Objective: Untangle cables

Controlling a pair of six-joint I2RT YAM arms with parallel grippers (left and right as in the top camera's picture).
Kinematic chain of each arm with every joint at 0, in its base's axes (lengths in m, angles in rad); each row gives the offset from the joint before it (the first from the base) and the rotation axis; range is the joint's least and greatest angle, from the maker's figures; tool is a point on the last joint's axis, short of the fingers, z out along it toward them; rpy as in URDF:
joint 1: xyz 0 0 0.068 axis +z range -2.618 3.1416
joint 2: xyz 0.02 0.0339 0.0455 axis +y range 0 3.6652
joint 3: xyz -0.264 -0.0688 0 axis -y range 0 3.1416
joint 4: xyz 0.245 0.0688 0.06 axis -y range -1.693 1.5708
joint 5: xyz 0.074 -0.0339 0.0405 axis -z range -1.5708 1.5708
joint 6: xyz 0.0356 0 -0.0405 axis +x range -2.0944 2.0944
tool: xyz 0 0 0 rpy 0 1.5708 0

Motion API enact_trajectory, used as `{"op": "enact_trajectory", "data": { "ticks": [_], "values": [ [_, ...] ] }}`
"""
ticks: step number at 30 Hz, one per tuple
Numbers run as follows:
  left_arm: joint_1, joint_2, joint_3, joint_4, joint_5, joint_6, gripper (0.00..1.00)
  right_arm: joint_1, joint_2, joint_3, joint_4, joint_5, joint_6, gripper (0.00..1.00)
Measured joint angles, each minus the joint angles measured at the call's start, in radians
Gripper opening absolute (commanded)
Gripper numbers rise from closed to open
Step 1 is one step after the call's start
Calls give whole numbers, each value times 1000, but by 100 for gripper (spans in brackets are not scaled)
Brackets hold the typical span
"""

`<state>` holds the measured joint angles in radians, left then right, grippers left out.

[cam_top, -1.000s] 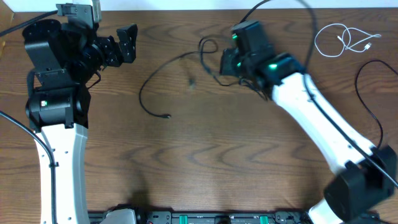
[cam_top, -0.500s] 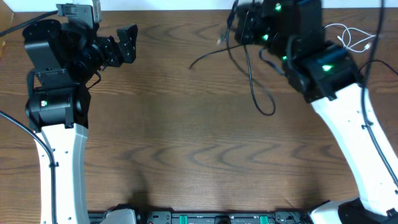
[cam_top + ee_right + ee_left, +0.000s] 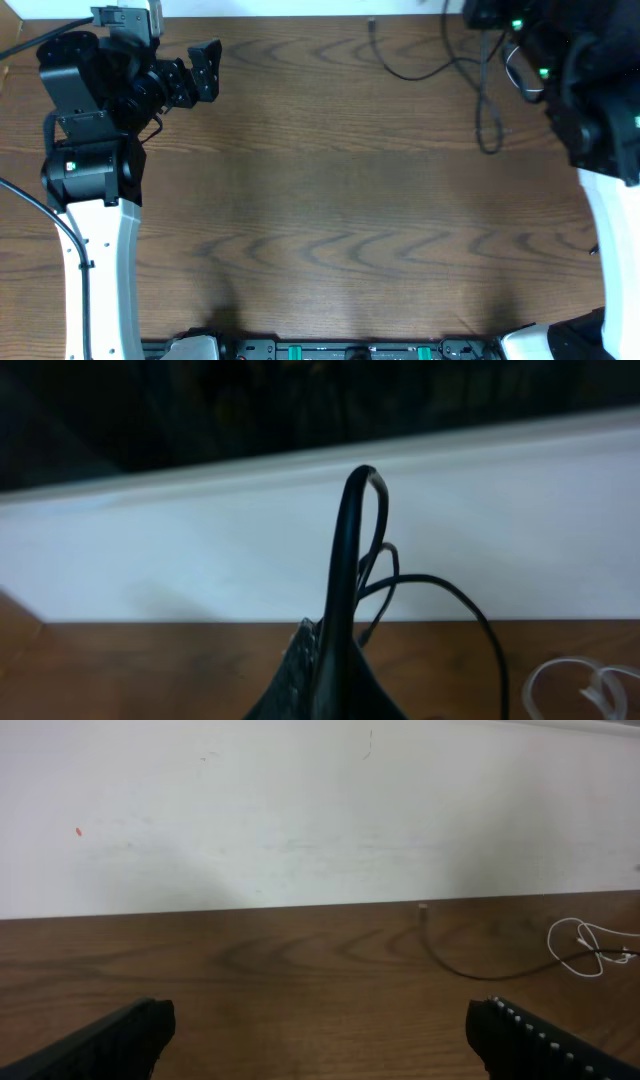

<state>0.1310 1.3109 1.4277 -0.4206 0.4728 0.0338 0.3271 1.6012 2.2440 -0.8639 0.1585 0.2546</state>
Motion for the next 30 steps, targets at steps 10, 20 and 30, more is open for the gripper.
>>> {"op": "enact_trajectory", "data": {
  "ticks": [10, 20, 30],
  "values": [
    [0, 0, 0, -2, 0, 0, 98, -74, 1, 232, -273, 31, -18, 2],
    [0, 0, 0, -3, 0, 0, 98, -198, 29, 247, -450, 42, -17, 1],
    [0, 0, 0, -6, 0, 0, 98, -389, 31, 322, -671, 155, 7, 1]
  ]
}}
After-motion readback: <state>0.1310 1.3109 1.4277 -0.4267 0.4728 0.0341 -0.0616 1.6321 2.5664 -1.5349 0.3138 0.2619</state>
